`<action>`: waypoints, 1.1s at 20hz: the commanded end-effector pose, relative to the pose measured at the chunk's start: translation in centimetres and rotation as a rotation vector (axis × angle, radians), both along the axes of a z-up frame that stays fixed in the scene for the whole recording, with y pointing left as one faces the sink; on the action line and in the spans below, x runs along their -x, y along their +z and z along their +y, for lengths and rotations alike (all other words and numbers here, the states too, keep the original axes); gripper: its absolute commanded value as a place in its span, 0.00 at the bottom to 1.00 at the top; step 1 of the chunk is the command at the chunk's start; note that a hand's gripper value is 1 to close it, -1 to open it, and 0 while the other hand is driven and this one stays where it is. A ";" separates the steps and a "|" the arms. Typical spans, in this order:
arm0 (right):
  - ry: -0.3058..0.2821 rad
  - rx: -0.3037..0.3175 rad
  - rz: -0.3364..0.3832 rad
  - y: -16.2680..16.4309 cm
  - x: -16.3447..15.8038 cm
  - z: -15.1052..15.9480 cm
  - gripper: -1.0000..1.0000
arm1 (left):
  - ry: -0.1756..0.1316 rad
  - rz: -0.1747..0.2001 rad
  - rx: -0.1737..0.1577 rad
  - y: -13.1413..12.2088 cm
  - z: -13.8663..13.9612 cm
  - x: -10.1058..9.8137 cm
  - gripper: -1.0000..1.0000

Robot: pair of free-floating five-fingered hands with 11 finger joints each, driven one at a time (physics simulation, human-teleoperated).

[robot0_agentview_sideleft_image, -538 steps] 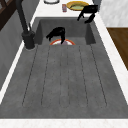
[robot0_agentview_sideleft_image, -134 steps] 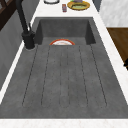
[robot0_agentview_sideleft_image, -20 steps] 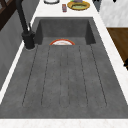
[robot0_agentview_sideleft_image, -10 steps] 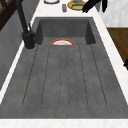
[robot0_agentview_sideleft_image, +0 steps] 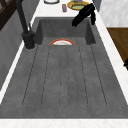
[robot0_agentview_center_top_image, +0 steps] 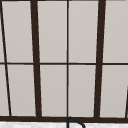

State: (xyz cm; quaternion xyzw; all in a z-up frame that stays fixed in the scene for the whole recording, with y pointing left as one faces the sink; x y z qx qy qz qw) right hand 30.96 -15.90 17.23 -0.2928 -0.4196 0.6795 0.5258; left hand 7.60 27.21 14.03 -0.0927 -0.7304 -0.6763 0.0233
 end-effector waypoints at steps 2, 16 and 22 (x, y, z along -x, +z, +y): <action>-0.010 0.024 0.000 -3.9 -2.4 0.4 0.00 | 0.000 0.000 0.000 0.0 0.0 0.0 0.50; 0.000 0.001 -0.011 -15.4 -10.3 -0.2 0.00 | 0.000 0.000 0.000 0.0 0.0 0.0 0.50; -0.006 0.000 -0.018 -20.2 -12.7 -0.1 0.00 | 0.000 0.000 0.000 0.0 0.0 0.0 0.50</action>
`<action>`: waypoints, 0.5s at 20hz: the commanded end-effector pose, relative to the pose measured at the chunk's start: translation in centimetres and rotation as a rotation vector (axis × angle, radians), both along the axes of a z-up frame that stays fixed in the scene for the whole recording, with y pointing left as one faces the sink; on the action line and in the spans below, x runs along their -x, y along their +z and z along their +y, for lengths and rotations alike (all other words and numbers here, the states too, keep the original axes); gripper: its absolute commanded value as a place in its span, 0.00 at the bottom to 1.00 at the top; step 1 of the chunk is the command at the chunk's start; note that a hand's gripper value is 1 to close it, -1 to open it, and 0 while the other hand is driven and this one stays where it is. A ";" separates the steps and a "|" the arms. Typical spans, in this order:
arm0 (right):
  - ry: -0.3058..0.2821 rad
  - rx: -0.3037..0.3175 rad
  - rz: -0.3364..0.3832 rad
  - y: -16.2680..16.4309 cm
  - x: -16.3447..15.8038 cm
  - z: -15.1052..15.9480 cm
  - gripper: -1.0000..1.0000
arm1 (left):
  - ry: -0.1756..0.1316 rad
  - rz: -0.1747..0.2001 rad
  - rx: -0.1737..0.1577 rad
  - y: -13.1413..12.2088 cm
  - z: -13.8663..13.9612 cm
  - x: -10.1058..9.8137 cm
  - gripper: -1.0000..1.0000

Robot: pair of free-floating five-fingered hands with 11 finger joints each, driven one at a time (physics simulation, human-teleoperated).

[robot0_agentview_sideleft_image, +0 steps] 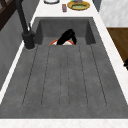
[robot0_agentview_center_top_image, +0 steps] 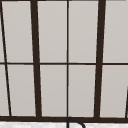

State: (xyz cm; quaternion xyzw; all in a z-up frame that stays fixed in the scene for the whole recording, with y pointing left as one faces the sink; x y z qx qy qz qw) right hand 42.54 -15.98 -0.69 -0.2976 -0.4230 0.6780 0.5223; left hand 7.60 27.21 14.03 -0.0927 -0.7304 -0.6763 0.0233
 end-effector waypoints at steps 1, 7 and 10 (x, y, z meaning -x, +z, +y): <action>-0.008 0.000 -0.003 -3.1 -1.5 0.0 0.00 | 0.000 0.000 0.000 0.0 0.0 0.0 0.50; -0.008 0.034 -0.001 -8.1 -3.9 0.5 0.00 | 0.000 0.000 0.000 0.0 0.0 0.0 0.50; -0.029 0.055 0.068 -9.1 -5.2 0.8 0.00 | 0.000 0.000 0.000 0.0 0.0 0.0 0.50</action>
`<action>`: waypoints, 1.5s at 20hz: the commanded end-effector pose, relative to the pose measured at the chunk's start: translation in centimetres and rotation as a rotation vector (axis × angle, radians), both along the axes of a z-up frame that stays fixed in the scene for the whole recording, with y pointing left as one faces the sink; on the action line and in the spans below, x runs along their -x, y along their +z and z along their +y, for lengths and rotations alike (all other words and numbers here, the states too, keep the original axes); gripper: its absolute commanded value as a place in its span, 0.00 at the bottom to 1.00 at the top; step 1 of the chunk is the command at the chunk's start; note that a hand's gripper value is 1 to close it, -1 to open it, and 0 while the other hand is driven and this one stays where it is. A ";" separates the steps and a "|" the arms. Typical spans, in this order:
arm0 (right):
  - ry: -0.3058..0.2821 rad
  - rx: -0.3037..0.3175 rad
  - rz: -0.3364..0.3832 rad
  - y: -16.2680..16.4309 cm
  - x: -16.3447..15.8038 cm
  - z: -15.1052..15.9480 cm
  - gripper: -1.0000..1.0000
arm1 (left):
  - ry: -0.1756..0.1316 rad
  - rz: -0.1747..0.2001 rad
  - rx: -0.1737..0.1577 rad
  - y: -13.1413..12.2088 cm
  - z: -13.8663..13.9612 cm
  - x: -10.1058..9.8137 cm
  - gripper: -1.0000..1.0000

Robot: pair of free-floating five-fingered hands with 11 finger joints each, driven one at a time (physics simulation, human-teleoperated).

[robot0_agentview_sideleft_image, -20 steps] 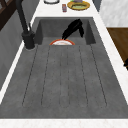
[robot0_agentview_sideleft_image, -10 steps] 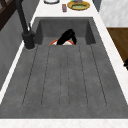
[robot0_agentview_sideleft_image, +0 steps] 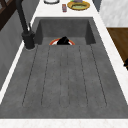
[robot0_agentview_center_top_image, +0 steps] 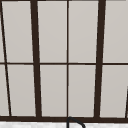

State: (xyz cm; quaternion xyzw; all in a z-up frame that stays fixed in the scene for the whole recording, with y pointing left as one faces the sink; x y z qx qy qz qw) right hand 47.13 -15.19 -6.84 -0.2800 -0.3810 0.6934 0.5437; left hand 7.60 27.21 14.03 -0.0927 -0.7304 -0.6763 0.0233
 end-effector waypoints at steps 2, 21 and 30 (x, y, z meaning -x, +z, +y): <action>-0.008 0.041 0.018 -3.0 -1.7 0.4 0.00 | 0.000 0.000 0.000 0.0 0.0 0.0 0.50; 0.019 0.018 -0.166 8.0 -2.3 -1.2 1.00 | 0.000 0.000 0.000 0.0 0.0 0.0 0.50; 0.023 -0.025 -0.159 12.6 -1.8 -6.4 1.00 | 0.000 0.000 0.000 0.0 0.0 0.0 0.50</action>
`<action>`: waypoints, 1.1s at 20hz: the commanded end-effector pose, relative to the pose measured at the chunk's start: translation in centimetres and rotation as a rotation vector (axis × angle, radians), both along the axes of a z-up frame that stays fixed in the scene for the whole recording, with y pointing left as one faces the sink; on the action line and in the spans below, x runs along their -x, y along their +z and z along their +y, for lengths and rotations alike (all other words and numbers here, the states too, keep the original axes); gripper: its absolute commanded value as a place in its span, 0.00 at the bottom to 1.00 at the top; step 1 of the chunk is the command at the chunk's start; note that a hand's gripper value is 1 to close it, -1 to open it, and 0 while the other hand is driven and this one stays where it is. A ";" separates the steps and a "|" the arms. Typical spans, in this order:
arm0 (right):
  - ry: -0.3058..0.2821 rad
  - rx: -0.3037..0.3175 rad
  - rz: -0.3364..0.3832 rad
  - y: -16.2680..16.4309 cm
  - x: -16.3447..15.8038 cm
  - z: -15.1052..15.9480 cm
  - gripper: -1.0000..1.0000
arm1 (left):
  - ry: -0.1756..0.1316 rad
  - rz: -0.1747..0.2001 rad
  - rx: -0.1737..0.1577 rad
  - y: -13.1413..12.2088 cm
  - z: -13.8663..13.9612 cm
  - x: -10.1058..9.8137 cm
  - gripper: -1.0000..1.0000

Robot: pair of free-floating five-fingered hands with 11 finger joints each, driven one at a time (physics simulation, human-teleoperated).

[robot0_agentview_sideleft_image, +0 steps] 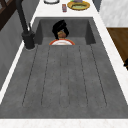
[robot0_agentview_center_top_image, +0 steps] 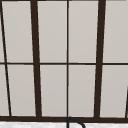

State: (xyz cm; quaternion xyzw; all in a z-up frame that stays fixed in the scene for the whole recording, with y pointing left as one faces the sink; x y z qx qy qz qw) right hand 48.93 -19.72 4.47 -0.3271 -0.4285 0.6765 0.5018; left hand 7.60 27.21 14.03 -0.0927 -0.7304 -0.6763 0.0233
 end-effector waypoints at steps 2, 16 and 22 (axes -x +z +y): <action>-0.004 -0.028 0.000 2.1 0.0 -3.1 1.00 | 0.000 0.000 0.000 0.0 0.0 0.0 0.50; 0.001 -0.048 0.001 3.3 -0.6 -13.2 1.00 | 0.000 0.000 0.000 0.0 0.0 0.0 0.50; 0.001 -0.062 0.001 3.2 -1.2 -17.9 1.00 | 0.000 0.000 0.000 0.0 0.0 0.0 0.50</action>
